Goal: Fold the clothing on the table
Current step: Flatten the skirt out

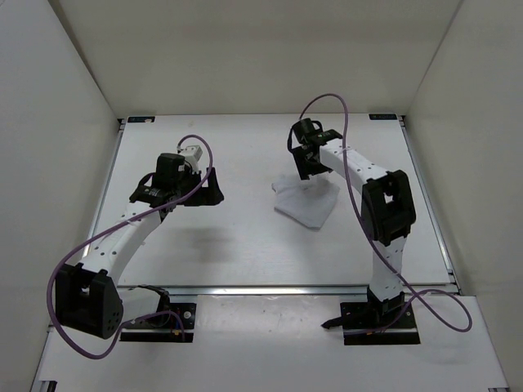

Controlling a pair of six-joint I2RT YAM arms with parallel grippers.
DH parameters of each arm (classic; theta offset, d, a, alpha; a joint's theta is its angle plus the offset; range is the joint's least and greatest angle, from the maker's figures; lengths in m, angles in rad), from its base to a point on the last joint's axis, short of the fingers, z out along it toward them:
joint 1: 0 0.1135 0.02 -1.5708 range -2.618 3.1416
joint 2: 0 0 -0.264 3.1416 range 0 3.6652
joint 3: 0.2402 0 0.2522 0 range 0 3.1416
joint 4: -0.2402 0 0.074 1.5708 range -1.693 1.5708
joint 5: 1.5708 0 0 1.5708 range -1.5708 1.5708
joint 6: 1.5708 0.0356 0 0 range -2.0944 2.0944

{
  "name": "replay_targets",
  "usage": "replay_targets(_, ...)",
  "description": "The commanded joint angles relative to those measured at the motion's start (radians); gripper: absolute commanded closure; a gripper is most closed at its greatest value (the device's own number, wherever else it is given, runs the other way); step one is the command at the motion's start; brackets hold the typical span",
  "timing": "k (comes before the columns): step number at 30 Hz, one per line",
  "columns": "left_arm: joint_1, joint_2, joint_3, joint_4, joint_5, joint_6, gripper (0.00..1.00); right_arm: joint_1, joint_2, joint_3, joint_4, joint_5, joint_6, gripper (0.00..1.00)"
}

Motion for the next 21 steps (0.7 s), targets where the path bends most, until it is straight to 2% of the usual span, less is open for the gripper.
replay_targets(1,-0.007,-0.001,-0.004,0.027,0.027,-0.005,0.02,-0.02,-0.088,-0.042,0.041,-0.009,0.003,0.35)
replay_targets(5,-0.007,0.005,-0.004,0.026,0.029,-0.005,0.01,-0.103,-0.105,-0.114,0.082,-0.083,-0.008,0.36)
replay_targets(9,-0.004,0.005,-0.004,0.022,0.03,0.001,0.01,-0.181,-0.165,-0.24,0.188,-0.313,0.006,0.43)
replay_targets(13,-0.004,0.013,0.007,0.007,0.026,0.004,0.01,-0.218,-0.228,-0.341,0.298,-0.418,0.016,0.44)
replay_targets(17,-0.013,0.025,0.019,-0.002,0.026,0.009,0.01,-0.233,-0.196,-0.32,0.288,-0.458,-0.005,0.59)
replay_targets(21,-0.02,0.042,0.017,-0.001,0.041,0.009,0.01,-0.213,-0.177,-0.294,0.274,-0.484,-0.013,0.91)
